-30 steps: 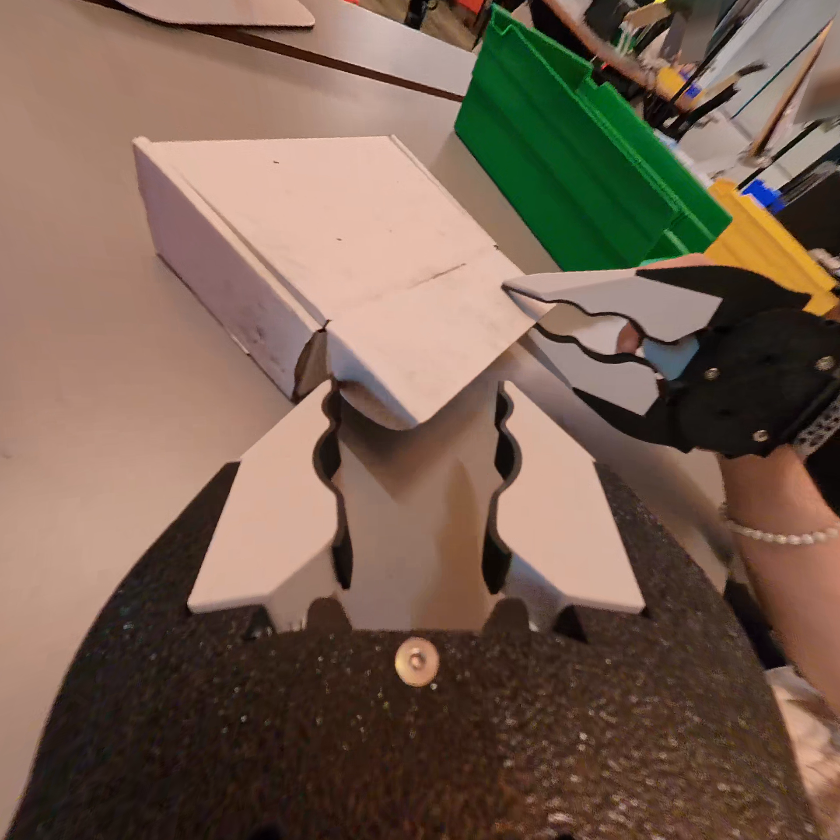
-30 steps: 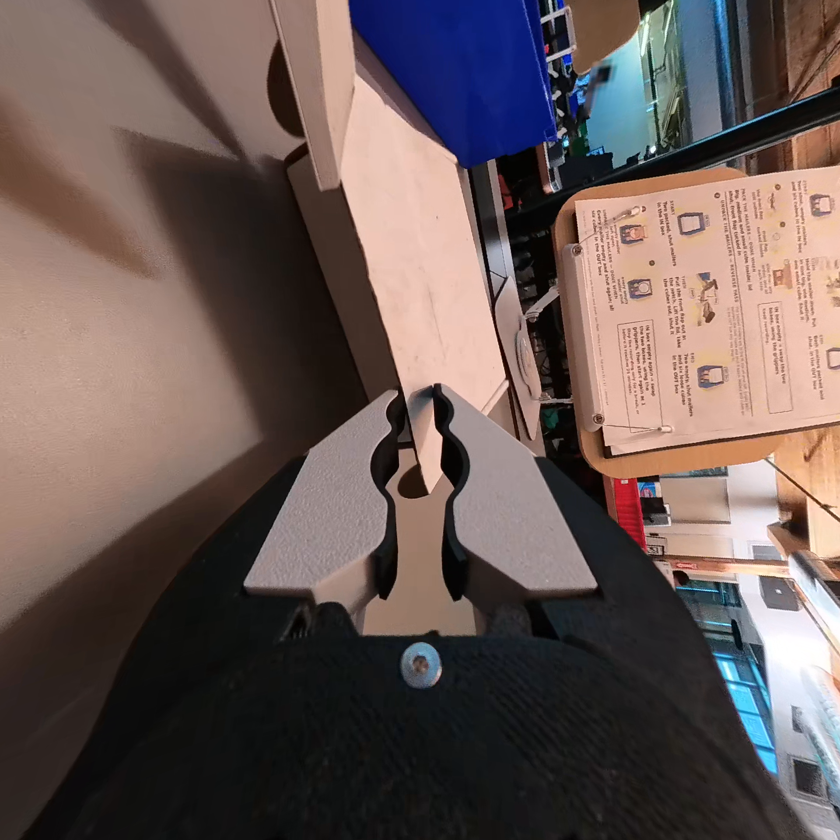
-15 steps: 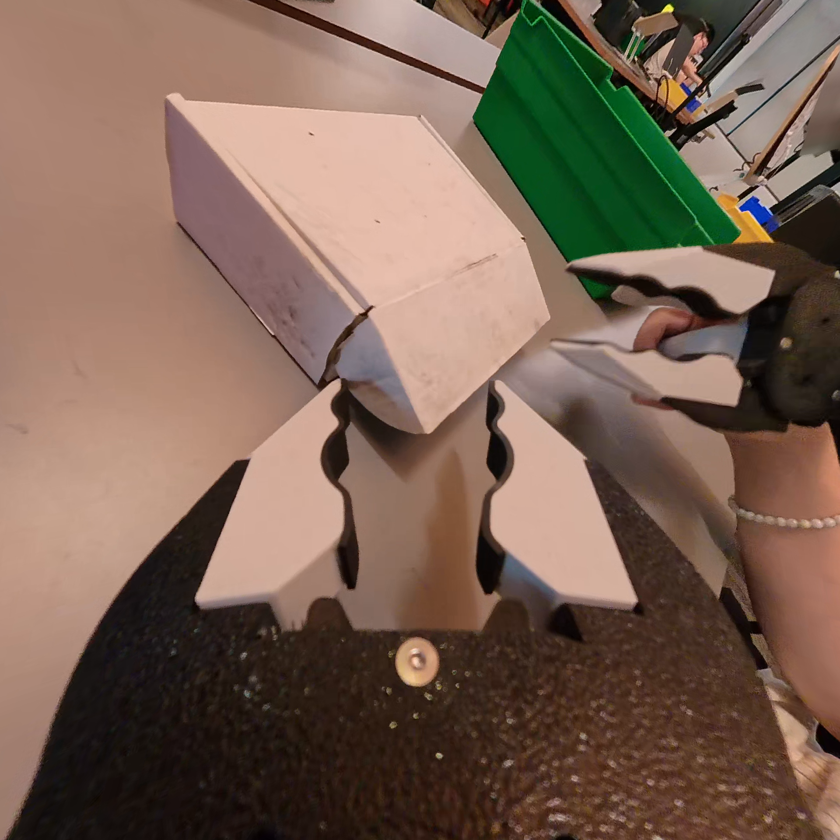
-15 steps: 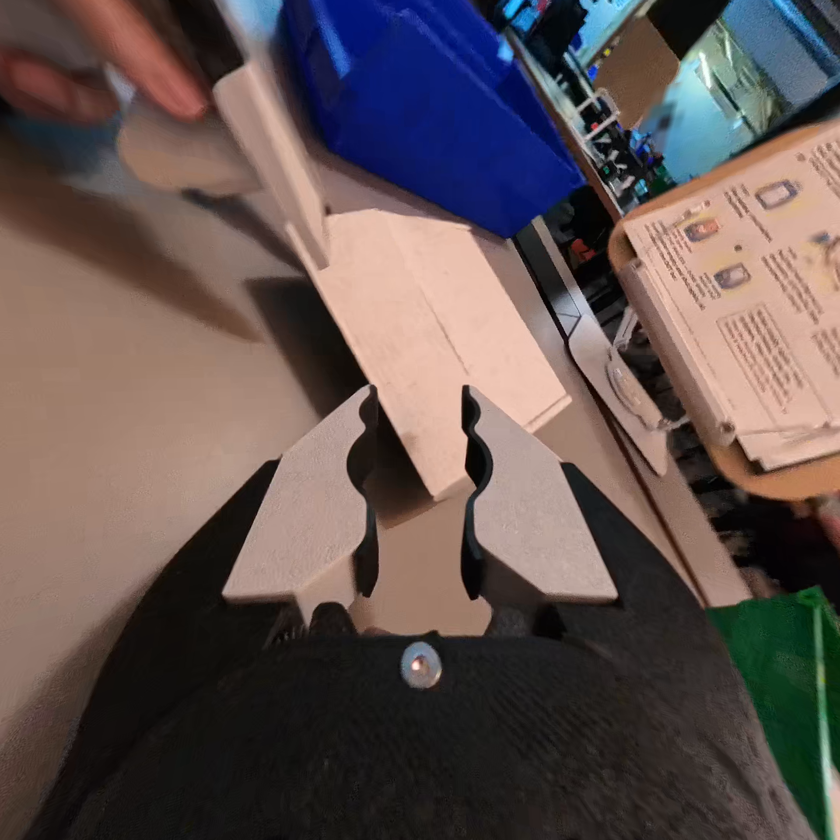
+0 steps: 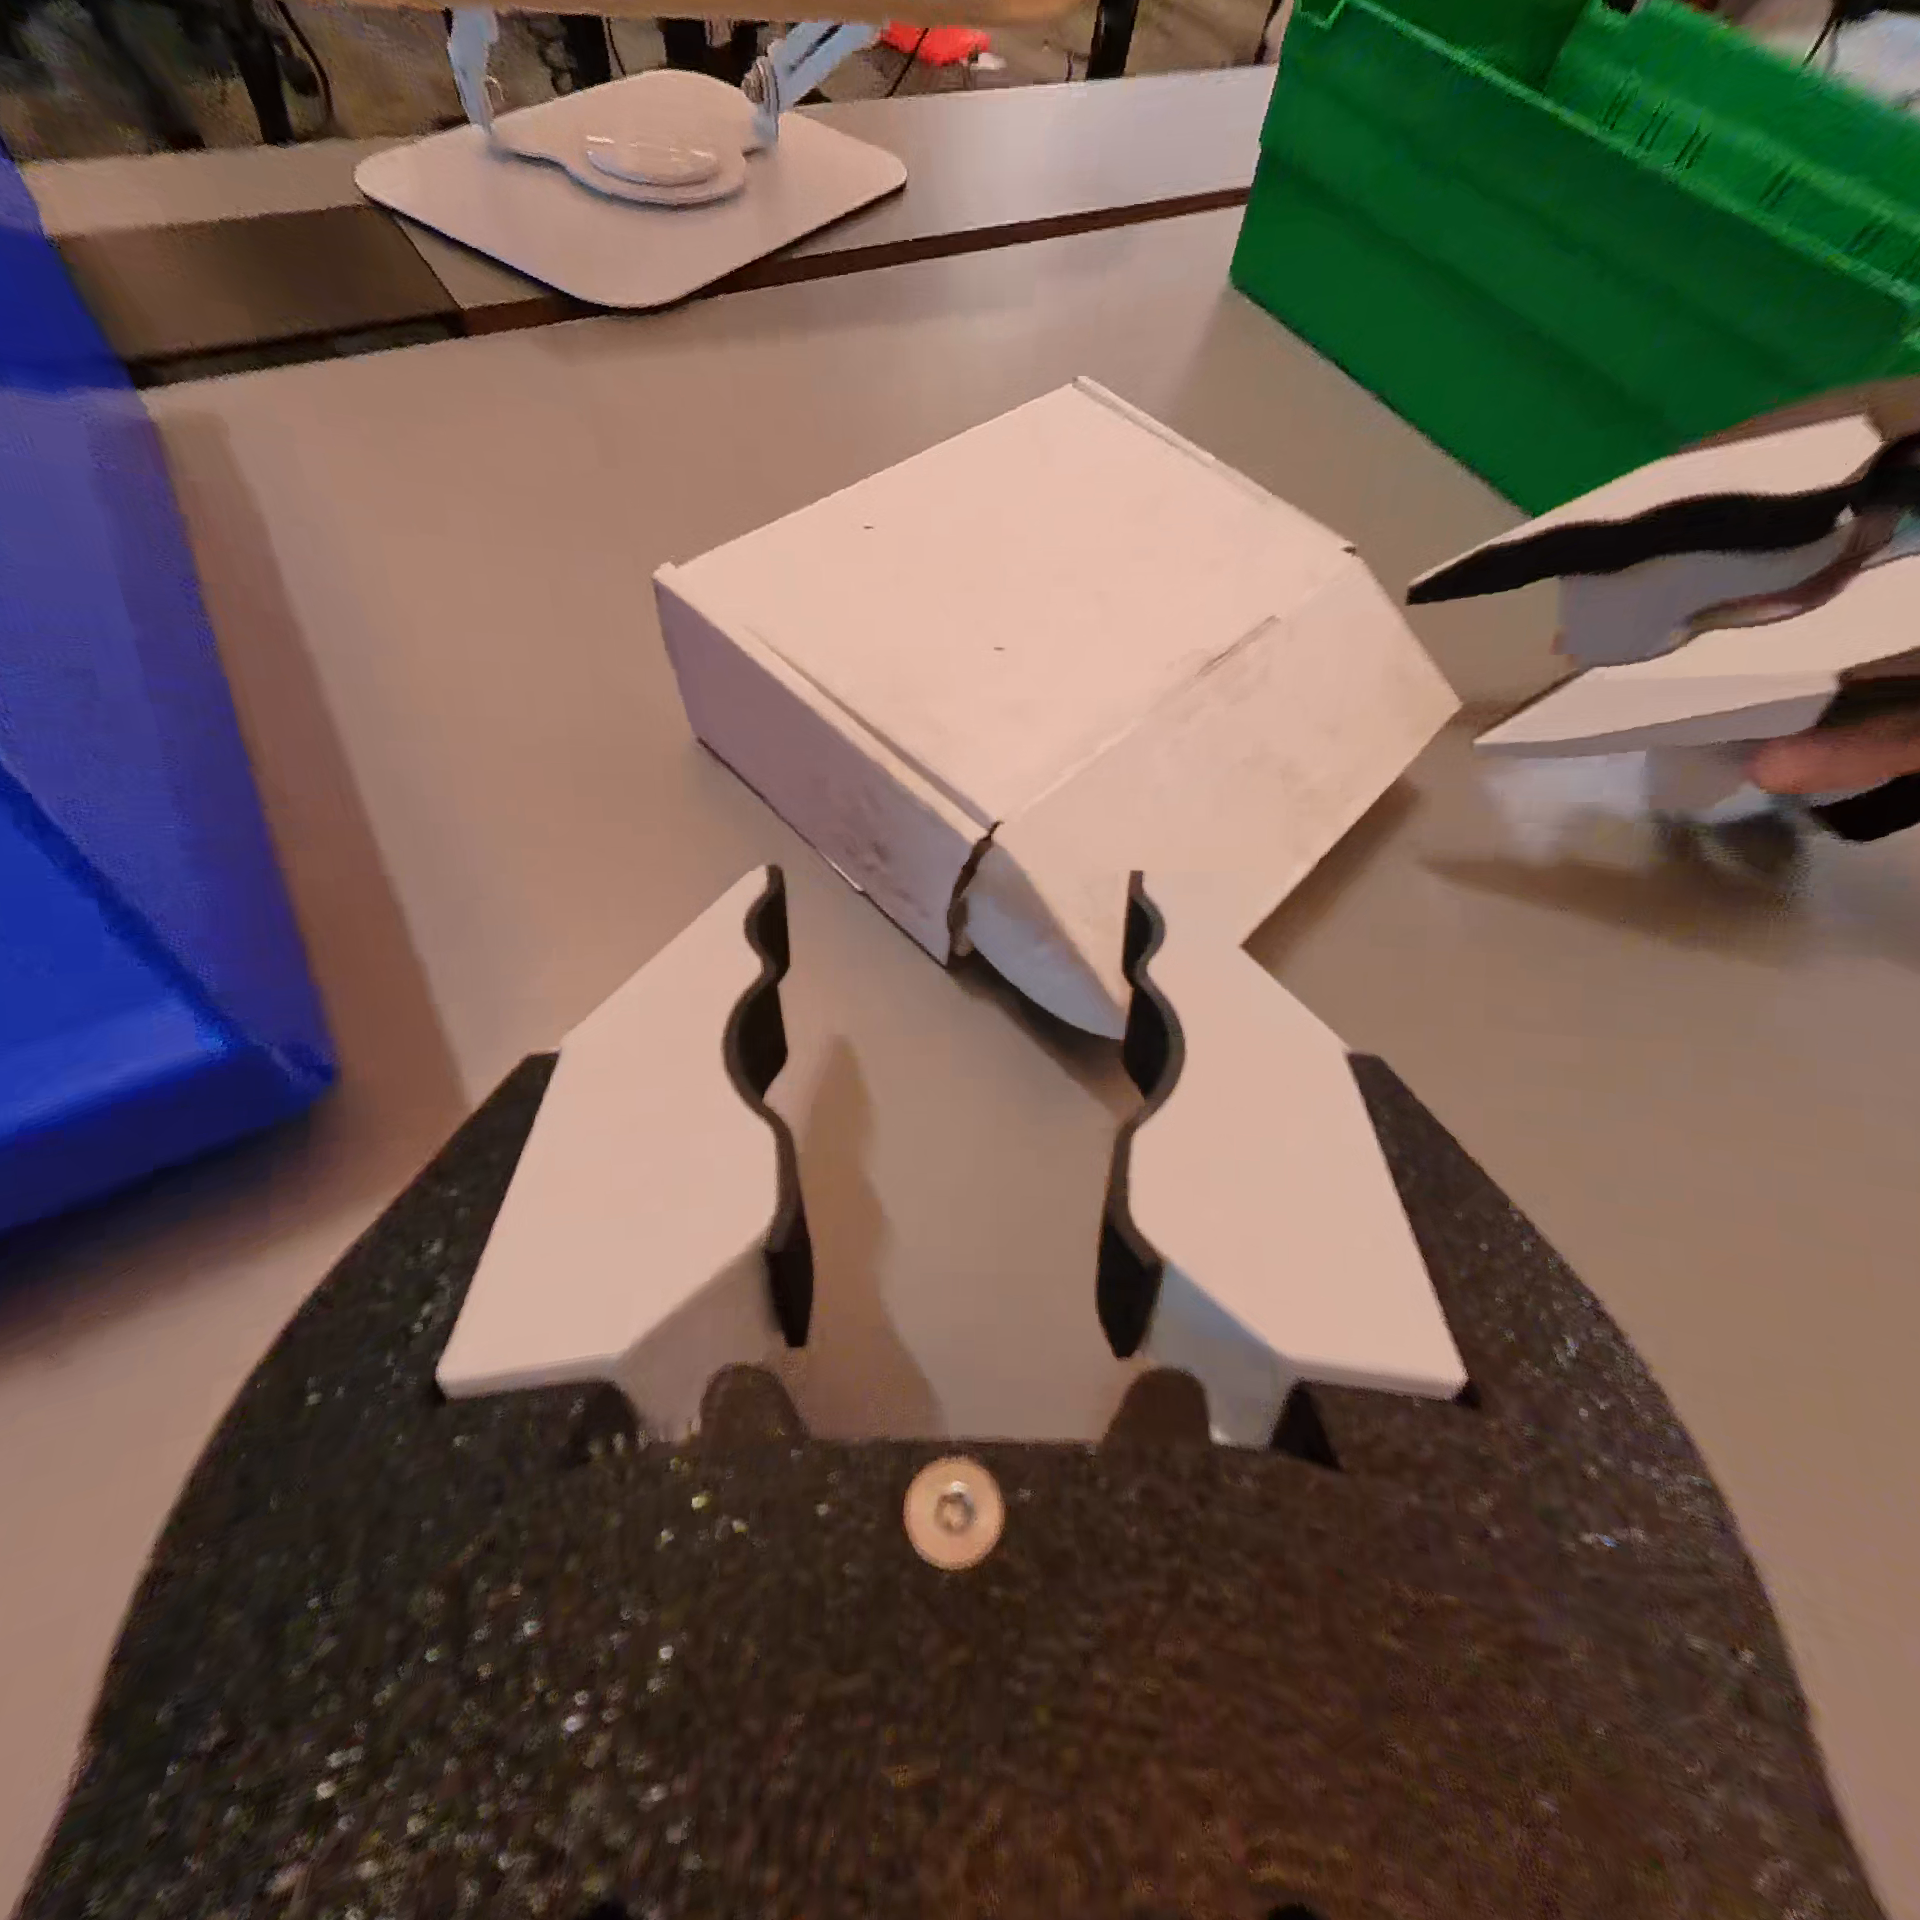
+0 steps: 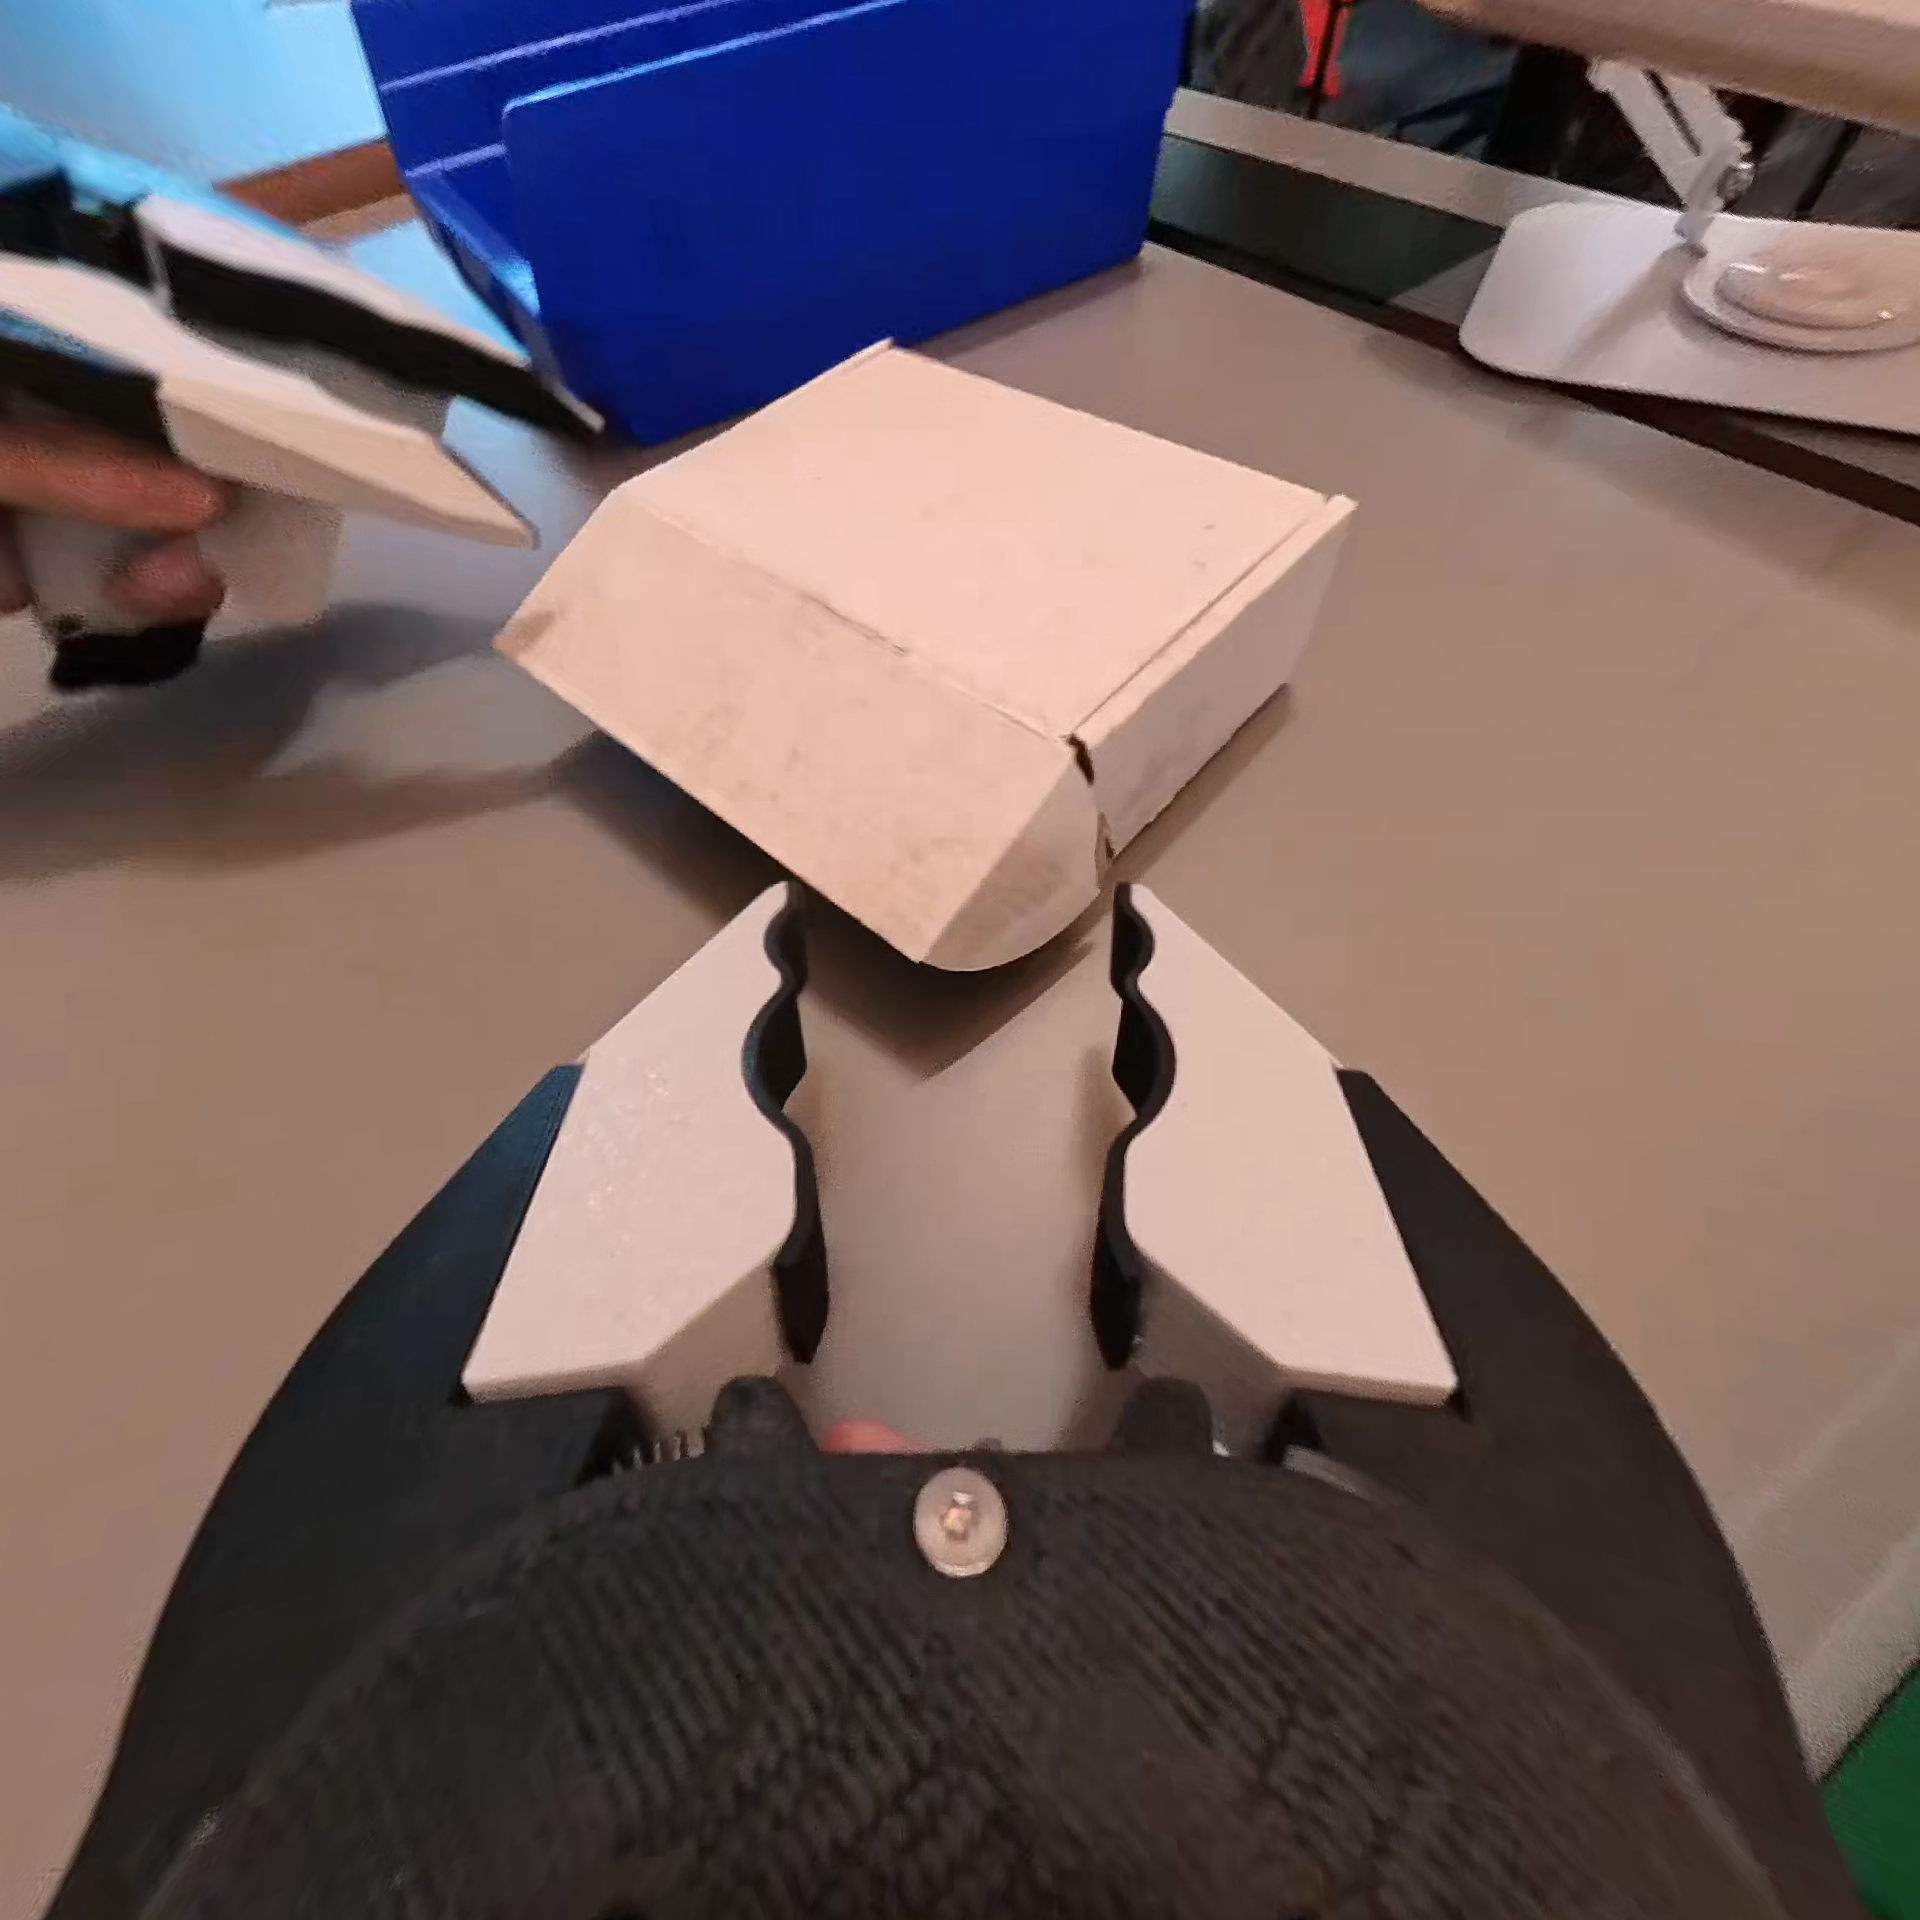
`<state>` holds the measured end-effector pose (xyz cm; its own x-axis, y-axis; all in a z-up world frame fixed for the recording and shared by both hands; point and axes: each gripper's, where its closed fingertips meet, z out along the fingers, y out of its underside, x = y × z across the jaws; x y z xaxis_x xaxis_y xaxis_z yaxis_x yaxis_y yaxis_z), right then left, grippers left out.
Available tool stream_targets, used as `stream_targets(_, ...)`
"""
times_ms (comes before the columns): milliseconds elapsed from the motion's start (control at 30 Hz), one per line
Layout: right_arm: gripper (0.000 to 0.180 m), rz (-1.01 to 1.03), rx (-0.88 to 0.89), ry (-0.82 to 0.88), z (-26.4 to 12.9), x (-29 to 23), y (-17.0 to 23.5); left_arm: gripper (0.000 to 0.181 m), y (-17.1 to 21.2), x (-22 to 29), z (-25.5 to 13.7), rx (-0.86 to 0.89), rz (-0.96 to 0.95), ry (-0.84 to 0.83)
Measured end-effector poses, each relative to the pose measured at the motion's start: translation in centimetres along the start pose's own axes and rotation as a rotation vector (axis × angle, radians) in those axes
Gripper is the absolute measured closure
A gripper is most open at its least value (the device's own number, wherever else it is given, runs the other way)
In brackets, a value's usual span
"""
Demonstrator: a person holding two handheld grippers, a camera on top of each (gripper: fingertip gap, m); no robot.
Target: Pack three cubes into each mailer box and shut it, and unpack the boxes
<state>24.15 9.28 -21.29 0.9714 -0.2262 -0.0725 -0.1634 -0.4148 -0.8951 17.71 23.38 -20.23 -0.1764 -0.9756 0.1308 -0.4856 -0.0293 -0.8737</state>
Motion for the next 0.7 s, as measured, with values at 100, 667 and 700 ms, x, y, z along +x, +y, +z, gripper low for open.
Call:
stream_targets(100, 0.125, -0.168, -0.07, 0.059, 0.0, 0.5, 1.1, 0.124, -1.2, -0.4, 0.4, 0.024, 0.111, -0.024)
stream_targets(667, 0.16, -0.696, -0.194, 0.387, 2.4, 1.6, 1.8, 0.181, -3.6, -3.2, 5.8, 0.075, 0.122, -0.106)
stream_targets(700, 0.163, -0.679, -0.2, 0.386, 2.3, 1.7, 1.9, 0.181, -3.6, -3.2, 5.8, 0.078, 0.118, -0.109)
